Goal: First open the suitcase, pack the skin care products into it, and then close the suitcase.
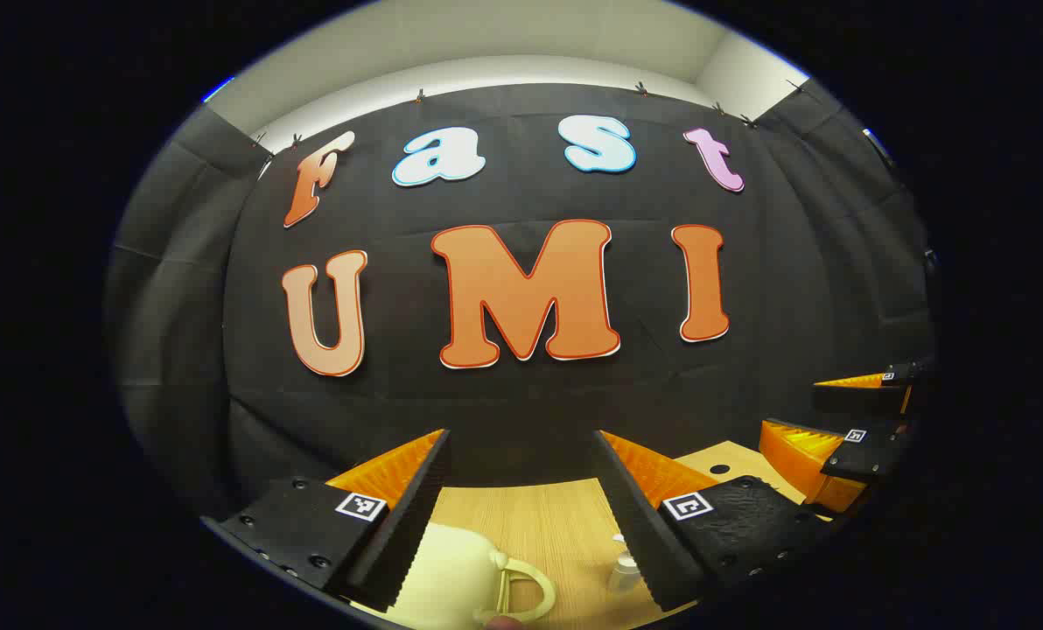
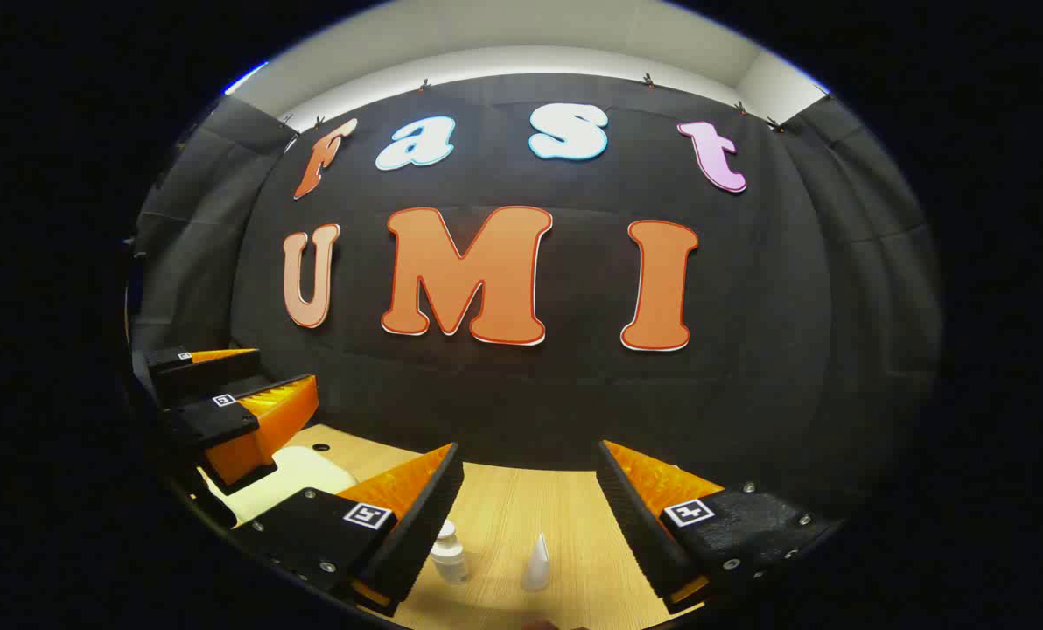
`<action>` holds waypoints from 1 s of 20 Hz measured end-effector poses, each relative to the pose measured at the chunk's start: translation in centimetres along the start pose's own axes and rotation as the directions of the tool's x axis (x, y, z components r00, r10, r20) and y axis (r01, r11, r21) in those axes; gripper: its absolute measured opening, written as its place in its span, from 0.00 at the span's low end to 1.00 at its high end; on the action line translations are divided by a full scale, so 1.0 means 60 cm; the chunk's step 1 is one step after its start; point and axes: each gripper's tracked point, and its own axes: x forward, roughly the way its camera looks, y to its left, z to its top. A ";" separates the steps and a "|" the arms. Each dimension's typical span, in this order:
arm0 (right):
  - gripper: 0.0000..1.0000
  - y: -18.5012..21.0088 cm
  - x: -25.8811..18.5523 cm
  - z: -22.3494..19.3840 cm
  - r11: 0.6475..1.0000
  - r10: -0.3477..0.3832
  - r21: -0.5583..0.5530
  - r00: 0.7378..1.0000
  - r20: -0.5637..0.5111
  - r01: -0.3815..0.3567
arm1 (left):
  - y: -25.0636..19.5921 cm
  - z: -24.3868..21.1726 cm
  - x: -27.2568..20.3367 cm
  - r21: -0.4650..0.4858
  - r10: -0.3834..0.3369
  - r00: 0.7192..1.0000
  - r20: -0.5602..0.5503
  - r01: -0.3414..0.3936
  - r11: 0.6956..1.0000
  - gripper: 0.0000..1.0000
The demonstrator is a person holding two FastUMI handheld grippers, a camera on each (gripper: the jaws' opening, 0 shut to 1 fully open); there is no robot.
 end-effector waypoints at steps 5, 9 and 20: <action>0.97 -0.001 -0.005 0.006 1.000 -0.008 -0.010 1.000 0.011 0.008 | -0.004 -0.006 -0.004 0.019 -0.009 1.000 -0.007 0.009 1.000 0.99; 0.97 0.000 -0.011 0.011 1.000 -0.002 -0.012 1.000 0.016 0.002 | -0.004 -0.006 -0.009 0.030 -0.002 1.000 -0.006 0.003 1.000 0.99; 0.97 -0.001 -0.016 0.011 1.000 -0.003 -0.021 1.000 0.022 0.003 | 0.002 -0.025 -0.018 0.073 0.012 1.000 -0.023 -0.010 0.997 0.99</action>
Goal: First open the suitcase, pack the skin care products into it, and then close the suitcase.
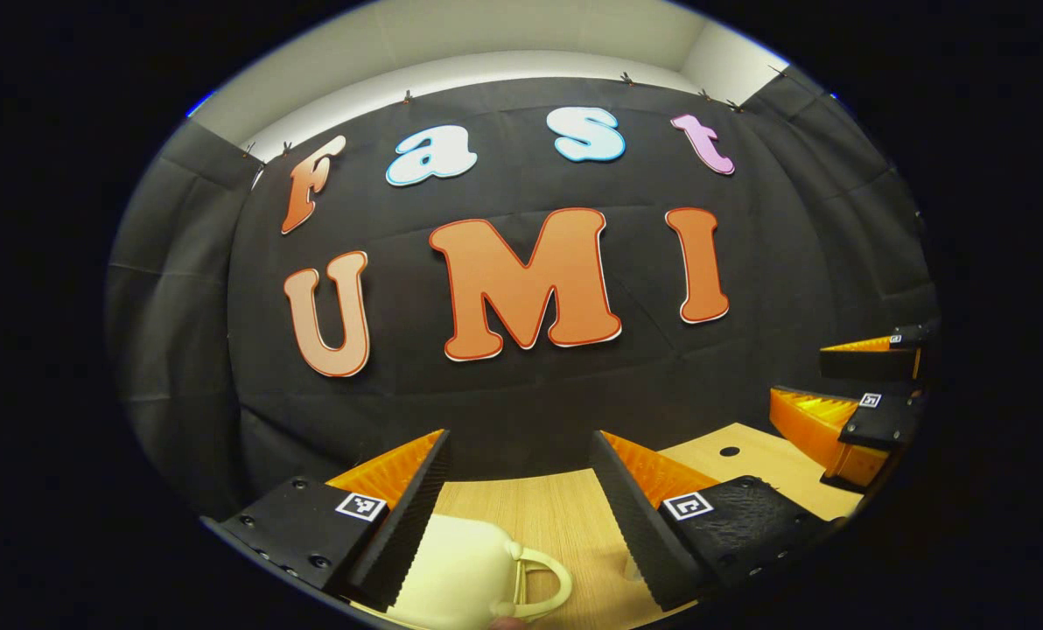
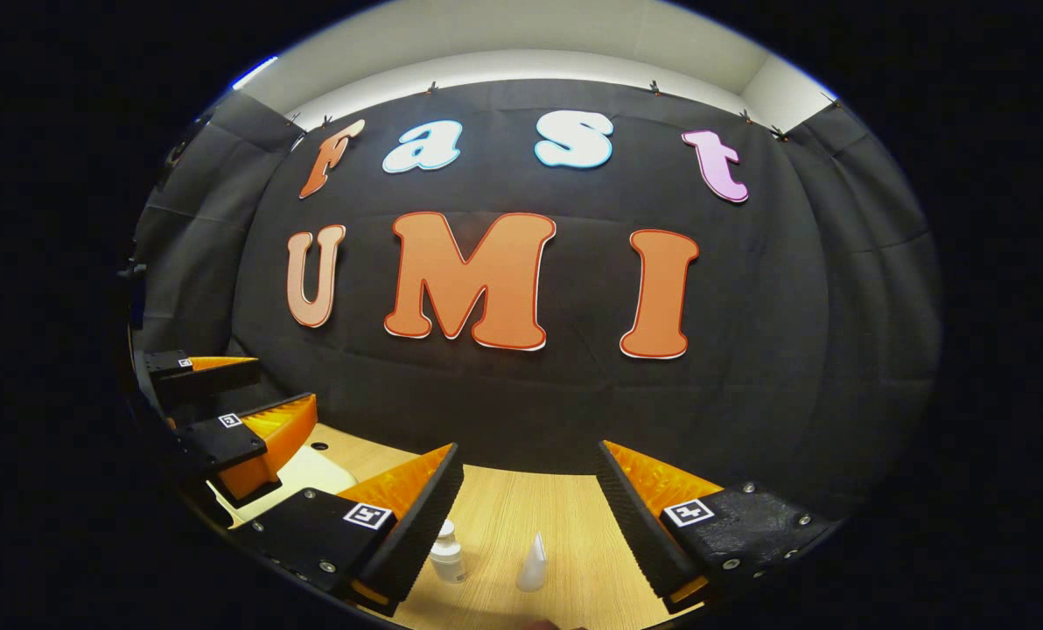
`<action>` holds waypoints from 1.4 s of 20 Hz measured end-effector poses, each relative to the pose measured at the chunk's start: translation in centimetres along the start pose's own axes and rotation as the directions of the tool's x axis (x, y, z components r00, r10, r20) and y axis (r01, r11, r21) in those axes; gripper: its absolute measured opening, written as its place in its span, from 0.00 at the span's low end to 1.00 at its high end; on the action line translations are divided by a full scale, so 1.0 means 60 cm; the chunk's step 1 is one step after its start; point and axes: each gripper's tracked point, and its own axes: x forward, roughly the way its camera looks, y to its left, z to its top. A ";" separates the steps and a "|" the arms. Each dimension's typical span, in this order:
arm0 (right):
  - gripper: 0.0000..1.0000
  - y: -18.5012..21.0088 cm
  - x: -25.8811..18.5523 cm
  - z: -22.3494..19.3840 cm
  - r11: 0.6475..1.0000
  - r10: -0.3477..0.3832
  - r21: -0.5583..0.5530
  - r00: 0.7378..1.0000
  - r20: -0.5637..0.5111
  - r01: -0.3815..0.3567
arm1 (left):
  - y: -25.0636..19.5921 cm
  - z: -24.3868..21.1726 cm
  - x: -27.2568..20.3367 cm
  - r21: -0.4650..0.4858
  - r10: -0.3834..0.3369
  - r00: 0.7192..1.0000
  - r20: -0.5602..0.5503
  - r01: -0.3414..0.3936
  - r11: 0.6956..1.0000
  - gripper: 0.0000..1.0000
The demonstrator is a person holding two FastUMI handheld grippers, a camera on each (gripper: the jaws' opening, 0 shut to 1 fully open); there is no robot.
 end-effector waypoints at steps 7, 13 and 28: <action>0.97 -0.031 0.002 -0.007 0.999 -0.045 -0.005 0.999 -0.006 0.045 | -0.025 -0.085 0.001 0.139 -0.057 0.995 -0.087 0.068 0.988 1.00; 0.97 -0.062 -0.001 -0.022 0.996 -0.092 -0.004 0.995 -0.034 0.092 | -0.048 -0.188 0.008 0.336 -0.110 0.983 -0.149 0.154 0.929 0.97; 0.97 -0.085 -0.008 -0.038 0.988 -0.149 -0.040 0.987 -0.058 0.146 | -0.068 -0.394 -0.007 0.558 -0.172 0.916 -0.362 0.361 0.748 0.98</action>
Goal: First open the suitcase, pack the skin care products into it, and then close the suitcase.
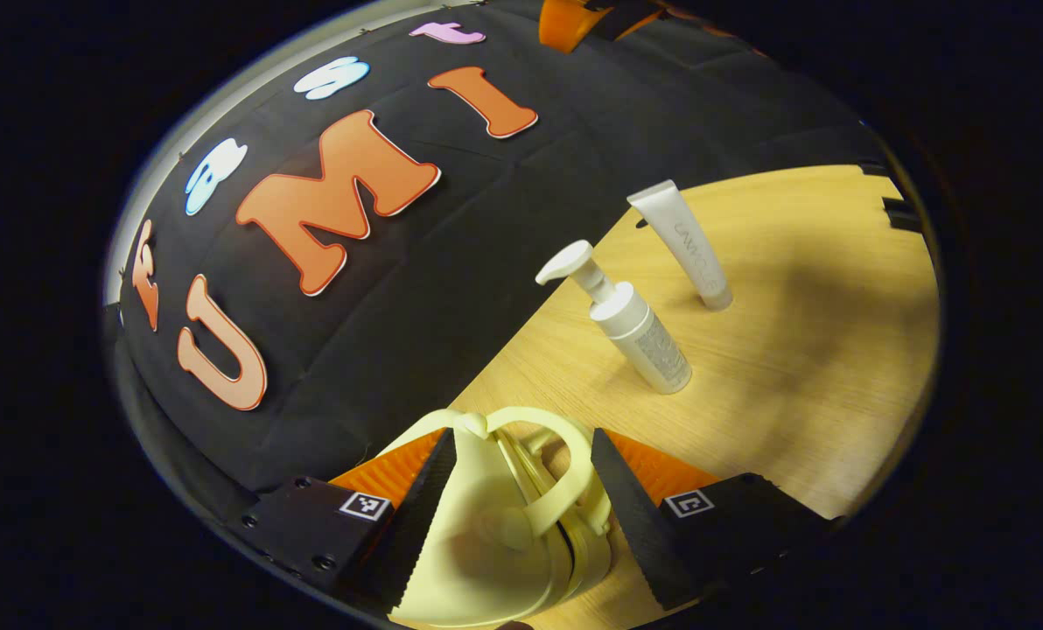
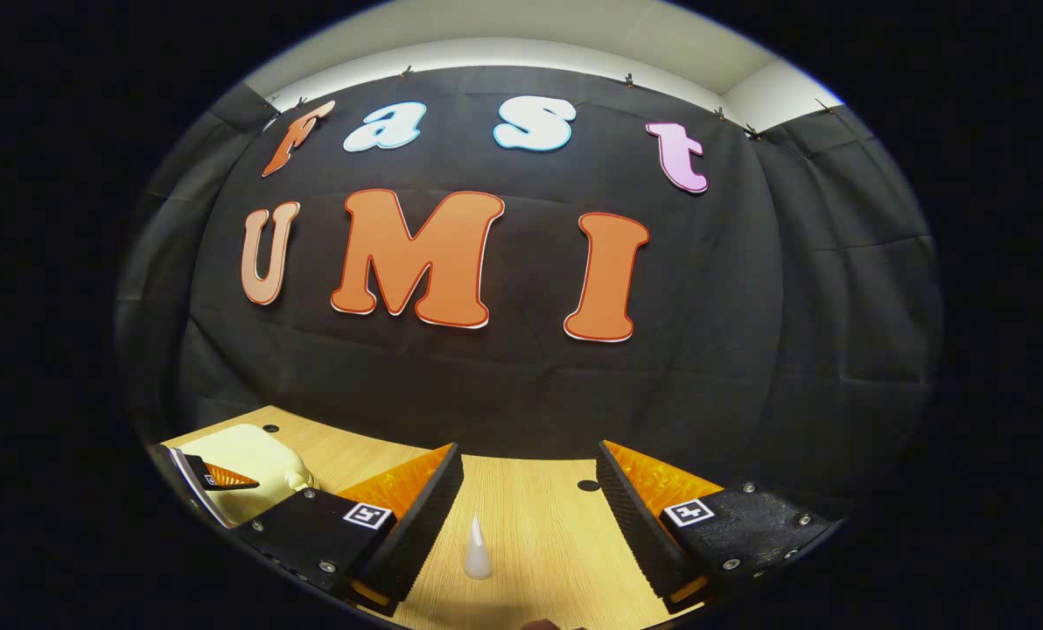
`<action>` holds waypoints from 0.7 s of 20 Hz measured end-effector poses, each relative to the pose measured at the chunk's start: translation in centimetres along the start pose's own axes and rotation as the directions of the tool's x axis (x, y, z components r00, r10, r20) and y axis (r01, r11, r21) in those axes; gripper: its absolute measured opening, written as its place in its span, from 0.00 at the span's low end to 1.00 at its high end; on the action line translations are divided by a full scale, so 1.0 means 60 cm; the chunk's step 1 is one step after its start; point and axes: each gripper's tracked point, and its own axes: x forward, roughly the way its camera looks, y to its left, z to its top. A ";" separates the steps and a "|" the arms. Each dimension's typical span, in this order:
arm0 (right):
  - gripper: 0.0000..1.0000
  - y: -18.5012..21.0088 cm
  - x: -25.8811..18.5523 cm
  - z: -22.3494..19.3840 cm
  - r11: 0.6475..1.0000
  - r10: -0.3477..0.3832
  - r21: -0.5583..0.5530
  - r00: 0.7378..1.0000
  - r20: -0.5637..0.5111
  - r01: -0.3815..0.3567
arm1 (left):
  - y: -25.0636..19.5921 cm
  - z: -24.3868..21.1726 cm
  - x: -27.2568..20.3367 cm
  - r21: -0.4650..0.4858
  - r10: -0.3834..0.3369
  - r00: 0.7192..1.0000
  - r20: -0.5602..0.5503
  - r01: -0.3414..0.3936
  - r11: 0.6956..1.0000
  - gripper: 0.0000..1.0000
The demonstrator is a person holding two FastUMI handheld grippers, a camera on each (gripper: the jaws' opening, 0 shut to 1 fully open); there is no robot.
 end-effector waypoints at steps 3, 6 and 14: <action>0.97 0.002 -0.001 -0.002 1.000 -0.001 -0.006 1.000 0.000 0.001 | -0.014 -0.017 0.014 0.022 -0.014 1.000 -0.024 0.015 1.000 0.98; 0.97 0.004 -0.004 -0.005 1.000 -0.002 -0.006 1.000 -0.003 0.002 | -0.020 -0.038 0.030 0.047 -0.017 0.998 -0.067 0.021 0.999 0.94; 0.97 0.009 -0.006 -0.009 1.000 -0.009 -0.003 1.000 -0.005 0.009 | -0.050 -0.031 0.033 0.160 -0.035 0.998 -0.053 0.043 0.986 0.30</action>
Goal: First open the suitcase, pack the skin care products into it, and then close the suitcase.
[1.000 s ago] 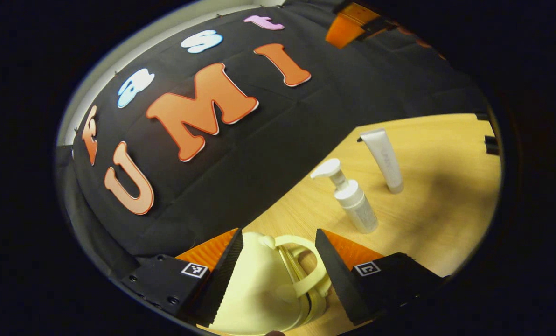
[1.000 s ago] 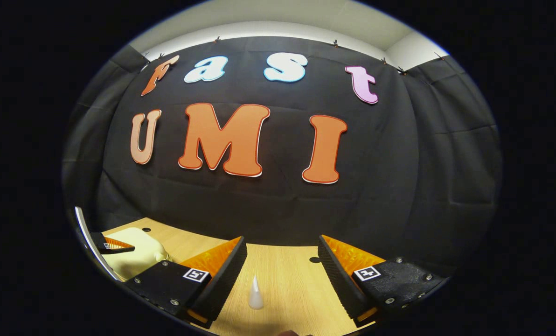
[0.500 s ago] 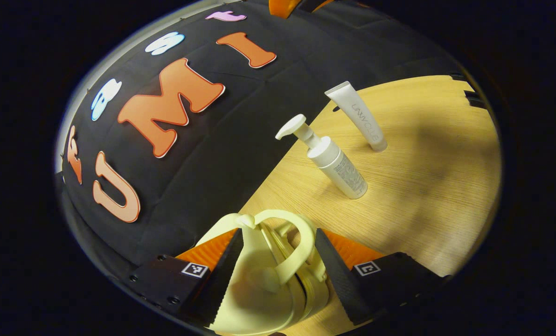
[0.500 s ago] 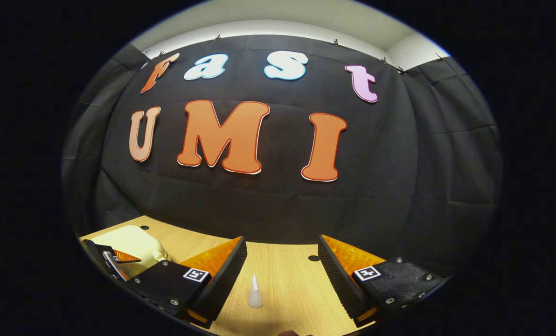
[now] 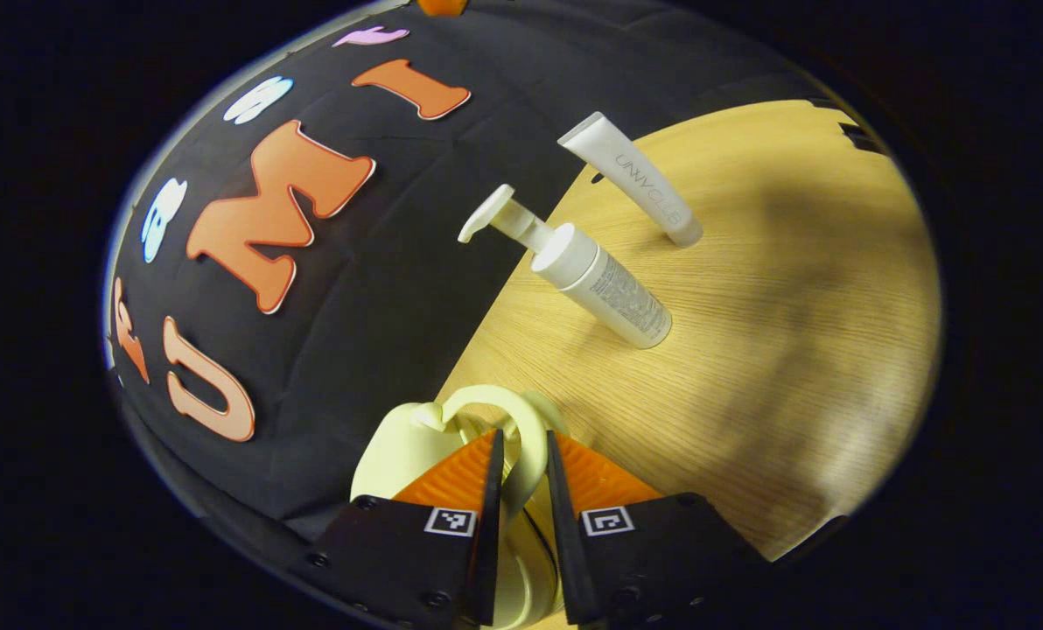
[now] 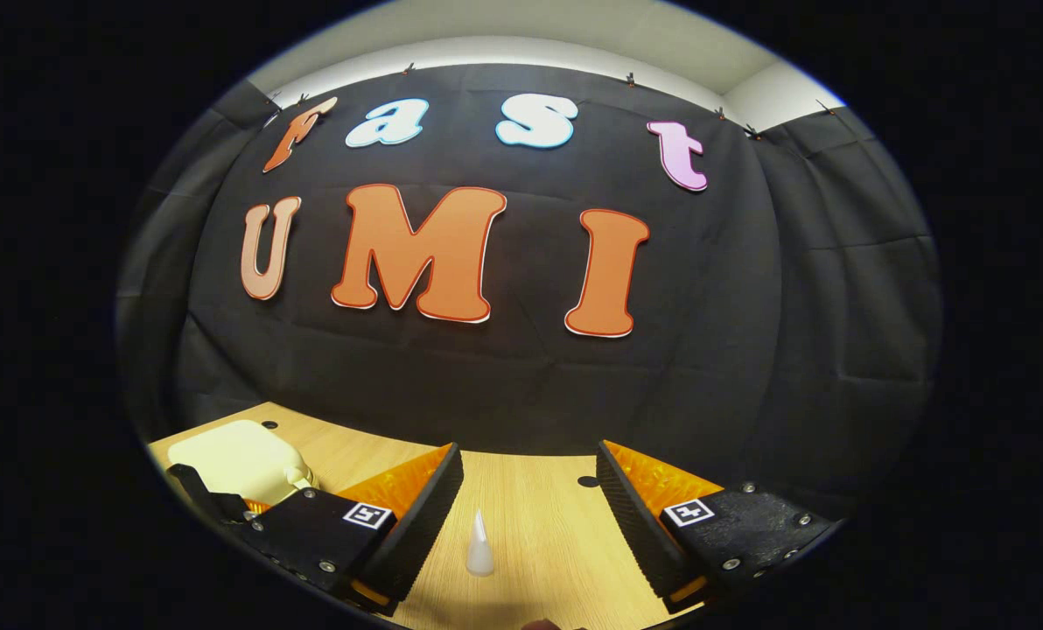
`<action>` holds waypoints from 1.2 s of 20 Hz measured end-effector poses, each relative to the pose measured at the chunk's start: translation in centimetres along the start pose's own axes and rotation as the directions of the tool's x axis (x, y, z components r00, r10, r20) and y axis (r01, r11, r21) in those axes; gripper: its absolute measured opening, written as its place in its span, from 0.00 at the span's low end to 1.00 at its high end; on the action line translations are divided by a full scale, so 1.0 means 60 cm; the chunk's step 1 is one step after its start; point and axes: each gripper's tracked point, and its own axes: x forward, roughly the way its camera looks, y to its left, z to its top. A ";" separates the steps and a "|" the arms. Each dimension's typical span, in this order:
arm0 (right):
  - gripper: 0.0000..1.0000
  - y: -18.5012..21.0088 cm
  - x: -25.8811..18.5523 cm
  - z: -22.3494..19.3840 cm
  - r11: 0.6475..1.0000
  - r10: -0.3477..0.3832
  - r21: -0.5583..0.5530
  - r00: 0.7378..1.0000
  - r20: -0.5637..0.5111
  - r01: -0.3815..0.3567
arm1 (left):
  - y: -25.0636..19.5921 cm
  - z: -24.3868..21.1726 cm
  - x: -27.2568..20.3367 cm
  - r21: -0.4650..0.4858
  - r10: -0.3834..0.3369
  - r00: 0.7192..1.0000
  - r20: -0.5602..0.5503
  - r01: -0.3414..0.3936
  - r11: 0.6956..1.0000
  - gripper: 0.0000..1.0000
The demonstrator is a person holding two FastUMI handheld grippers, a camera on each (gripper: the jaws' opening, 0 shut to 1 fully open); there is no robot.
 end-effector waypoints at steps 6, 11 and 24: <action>0.97 0.007 0.003 -0.002 1.000 0.001 0.000 1.000 -0.003 -0.001 | 0.024 0.028 -0.015 -0.090 -0.009 1.000 0.018 0.010 0.996 0.13; 0.97 0.019 0.006 0.001 1.000 0.006 -0.008 1.000 -0.001 -0.006 | 0.108 0.049 -0.048 -0.309 0.020 0.999 0.032 -0.009 0.951 0.13; 0.97 0.066 0.025 0.031 0.999 0.026 -0.036 0.999 0.026 -0.025 | 0.359 0.006 -0.098 -0.739 0.146 0.989 0.017 -0.086 0.668 0.13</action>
